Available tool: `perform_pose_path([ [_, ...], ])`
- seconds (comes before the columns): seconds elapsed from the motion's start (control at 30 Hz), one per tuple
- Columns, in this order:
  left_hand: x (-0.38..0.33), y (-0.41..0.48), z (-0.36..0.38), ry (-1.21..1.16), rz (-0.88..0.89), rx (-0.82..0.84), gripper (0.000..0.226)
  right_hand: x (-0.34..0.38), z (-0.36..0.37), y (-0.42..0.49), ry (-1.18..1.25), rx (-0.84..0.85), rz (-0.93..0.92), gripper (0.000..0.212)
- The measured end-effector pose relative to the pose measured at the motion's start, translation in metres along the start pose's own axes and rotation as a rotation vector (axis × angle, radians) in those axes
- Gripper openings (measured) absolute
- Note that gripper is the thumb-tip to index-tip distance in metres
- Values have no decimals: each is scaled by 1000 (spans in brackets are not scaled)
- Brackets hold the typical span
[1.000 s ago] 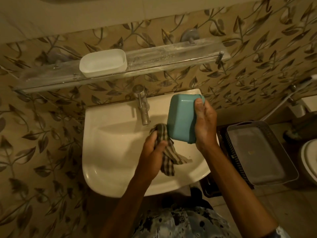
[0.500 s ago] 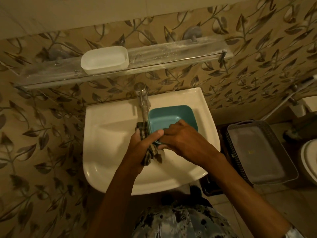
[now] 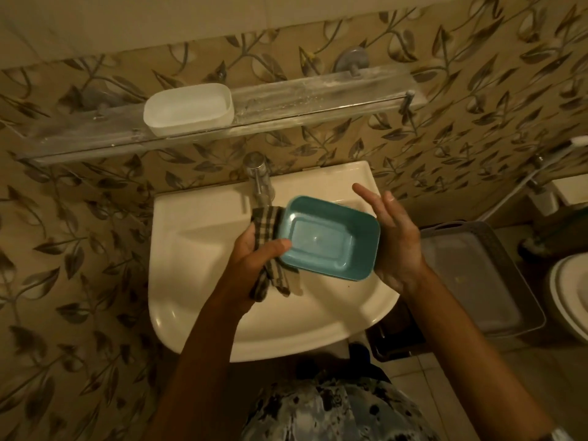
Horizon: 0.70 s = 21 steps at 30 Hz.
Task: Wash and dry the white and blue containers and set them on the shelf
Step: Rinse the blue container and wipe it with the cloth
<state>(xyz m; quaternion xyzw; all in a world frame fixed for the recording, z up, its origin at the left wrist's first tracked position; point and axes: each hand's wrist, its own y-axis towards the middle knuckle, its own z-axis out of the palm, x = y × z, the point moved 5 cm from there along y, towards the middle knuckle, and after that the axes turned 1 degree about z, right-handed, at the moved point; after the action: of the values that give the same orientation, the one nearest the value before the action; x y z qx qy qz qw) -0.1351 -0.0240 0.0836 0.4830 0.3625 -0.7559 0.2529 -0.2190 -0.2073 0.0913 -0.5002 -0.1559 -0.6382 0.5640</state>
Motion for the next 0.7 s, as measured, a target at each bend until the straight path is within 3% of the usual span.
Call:
perform_pose_path([
  [0.13,-3,2,0,-71,-8,-35,46,-11,5,-4,124,86,49,71],
  [0.33,0,3,5,0,44,-230,31,-27,24,-7,455,272,112,87],
  [0.47,-7,1,5,167,101,-293,39,-32,28,-12,458,424,110,74],
  [0.53,-14,-1,4,182,125,-327,48,-30,26,-12,497,408,110,77],
  [0.6,-26,-6,-1,229,192,-400,40,-27,22,-10,509,356,89,85],
  [0.7,-57,-21,-5,599,379,-537,30,-22,15,-5,475,266,43,102],
])
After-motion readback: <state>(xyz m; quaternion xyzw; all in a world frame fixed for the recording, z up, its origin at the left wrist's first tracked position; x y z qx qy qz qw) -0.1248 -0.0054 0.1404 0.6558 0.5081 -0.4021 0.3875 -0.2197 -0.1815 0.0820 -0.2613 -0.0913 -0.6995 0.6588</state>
